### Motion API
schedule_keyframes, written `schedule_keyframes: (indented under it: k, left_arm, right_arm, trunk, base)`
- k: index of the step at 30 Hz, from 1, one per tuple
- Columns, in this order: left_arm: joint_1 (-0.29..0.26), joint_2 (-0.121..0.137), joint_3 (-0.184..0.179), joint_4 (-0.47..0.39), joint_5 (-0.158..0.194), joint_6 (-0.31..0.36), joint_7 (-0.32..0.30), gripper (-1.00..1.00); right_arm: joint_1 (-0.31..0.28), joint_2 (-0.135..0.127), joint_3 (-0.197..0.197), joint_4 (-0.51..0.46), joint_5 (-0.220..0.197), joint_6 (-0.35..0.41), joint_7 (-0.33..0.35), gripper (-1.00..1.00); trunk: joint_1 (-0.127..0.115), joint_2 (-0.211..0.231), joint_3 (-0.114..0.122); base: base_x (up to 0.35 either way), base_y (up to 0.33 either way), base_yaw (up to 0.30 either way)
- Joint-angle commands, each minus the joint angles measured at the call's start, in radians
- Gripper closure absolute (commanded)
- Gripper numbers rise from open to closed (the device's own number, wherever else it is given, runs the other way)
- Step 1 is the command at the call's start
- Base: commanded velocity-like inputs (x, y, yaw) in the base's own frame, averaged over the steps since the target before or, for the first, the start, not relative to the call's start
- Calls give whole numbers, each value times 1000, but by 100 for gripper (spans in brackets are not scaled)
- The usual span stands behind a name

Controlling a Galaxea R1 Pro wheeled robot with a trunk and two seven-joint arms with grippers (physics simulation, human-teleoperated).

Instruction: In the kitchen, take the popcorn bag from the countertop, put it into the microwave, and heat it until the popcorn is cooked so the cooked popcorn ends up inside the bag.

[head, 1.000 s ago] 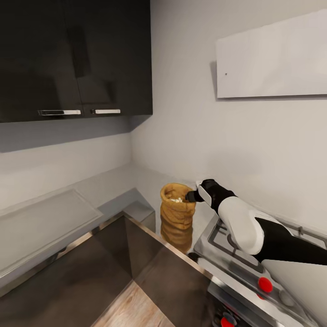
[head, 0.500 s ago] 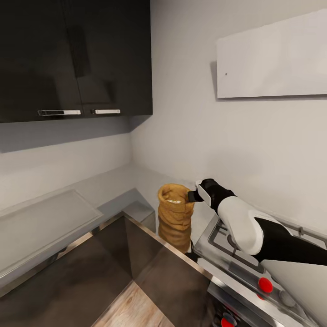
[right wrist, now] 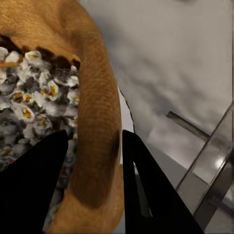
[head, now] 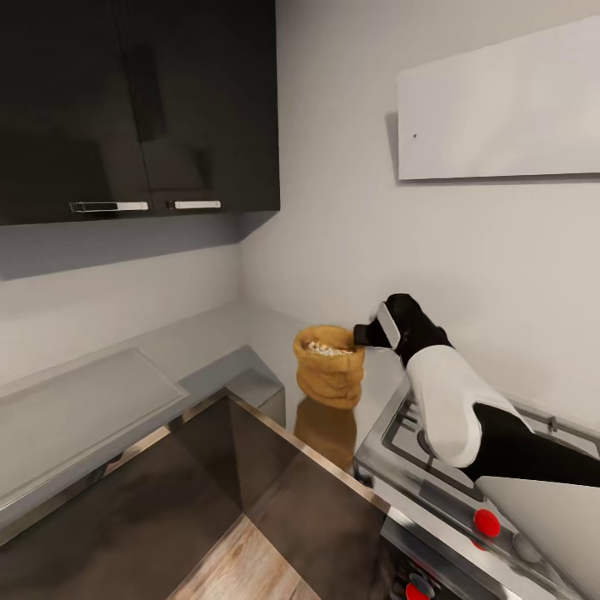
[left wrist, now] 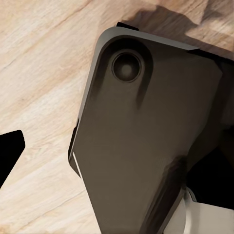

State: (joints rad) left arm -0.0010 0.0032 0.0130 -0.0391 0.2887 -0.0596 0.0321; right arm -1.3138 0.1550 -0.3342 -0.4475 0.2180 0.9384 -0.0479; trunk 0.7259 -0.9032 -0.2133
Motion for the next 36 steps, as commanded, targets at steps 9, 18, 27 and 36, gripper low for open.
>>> schedule_keyframes:
  k: [9, 18, 27, 36]
  left_arm:
    - [0, -1, 2, -1, 3, -2, 2, -100]
    - [0, -3, 2, -1, -2, -3, 1, -100]
    - [0, -5, 4, -1, 1, -3, 8, -100]
    - [0, -5, 4, -1, 1, -3, 8, -100]
  right_arm:
    - [-1, -1, -10, -31, -23, 69, -4, 100]
    - [-1, -5, -10, -53, -48, 81, 32, 100]
    - [-1, -6, -5, -100, -49, 77, 74, 100]
    - [-1, -15, -2, -100, -48, 76, 151, 100]
  trunk:
    - [0, -1, -1]
    - [0, -1, -1]
    - [0, -1, -1]
    - [0, -1, -1]
  base:
    - [0, 0, 0]
    - [-68, 0, 0]
    - [-337, 0, 0]
    - [-345, 0, 0]
